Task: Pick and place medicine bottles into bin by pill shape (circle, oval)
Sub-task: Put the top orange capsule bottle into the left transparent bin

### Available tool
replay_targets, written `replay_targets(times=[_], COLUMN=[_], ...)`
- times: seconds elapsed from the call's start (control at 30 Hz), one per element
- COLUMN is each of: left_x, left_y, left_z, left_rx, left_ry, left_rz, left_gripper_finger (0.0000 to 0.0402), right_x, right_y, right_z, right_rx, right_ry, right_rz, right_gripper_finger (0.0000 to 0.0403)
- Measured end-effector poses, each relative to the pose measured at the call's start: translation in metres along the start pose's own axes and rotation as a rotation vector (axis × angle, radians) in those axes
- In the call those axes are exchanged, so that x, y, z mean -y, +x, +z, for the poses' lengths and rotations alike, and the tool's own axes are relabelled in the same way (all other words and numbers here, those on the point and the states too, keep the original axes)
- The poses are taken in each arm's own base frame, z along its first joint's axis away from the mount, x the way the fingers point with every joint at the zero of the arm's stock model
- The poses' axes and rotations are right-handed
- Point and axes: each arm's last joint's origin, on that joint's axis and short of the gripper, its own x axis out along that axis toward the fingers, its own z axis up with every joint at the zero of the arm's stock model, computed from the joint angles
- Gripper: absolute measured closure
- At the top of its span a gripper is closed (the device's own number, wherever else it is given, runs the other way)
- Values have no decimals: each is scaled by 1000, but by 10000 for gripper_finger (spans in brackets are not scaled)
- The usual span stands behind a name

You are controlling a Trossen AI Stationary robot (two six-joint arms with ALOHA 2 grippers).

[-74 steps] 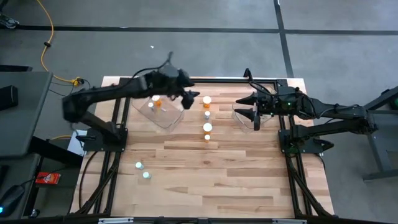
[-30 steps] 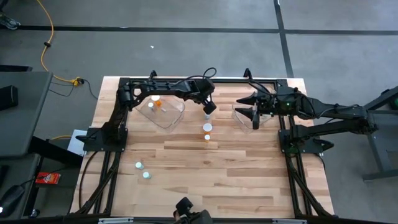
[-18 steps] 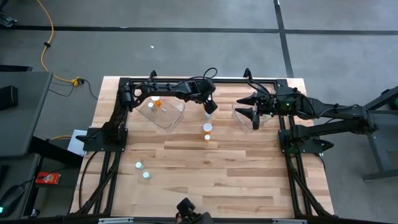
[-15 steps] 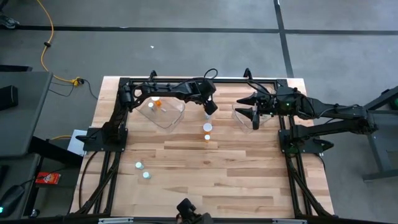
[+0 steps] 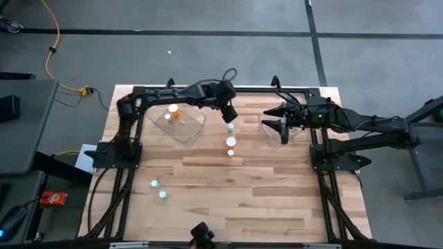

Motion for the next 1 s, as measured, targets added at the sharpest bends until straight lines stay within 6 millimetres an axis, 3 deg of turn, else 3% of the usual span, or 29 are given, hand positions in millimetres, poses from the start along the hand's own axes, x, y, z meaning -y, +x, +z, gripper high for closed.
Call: replay_targets(times=[0.2,0.4,0.47,0.6,0.83,1.0], left_x=[-1,26,36,49,48,43], left_y=[-96,-186,-206,-218,-204,-194], left_z=[20,20,15,-13,-82,-111], left_rx=[212,449,508,571,685,815], left_ry=[-64,14,53,79,-54,-124], left_rz=[-121,-317,-359,-430,-543,-602], left_gripper_finger=[205,209,204,199,200,200], right_x=[0,-1,-3,-9,-20,-26], right_y=[10,33,39,47,46,45], right_z=[-4,-14,-17,-18,-12,-9], right_rx=[-36,-119,-137,-120,-54,-10], right_ry=[-2,-6,-8,-17,-25,-30], right_rz=[-6,3,28,65,119,150], right_gripper_finger=[217,217,217,217,217,218])
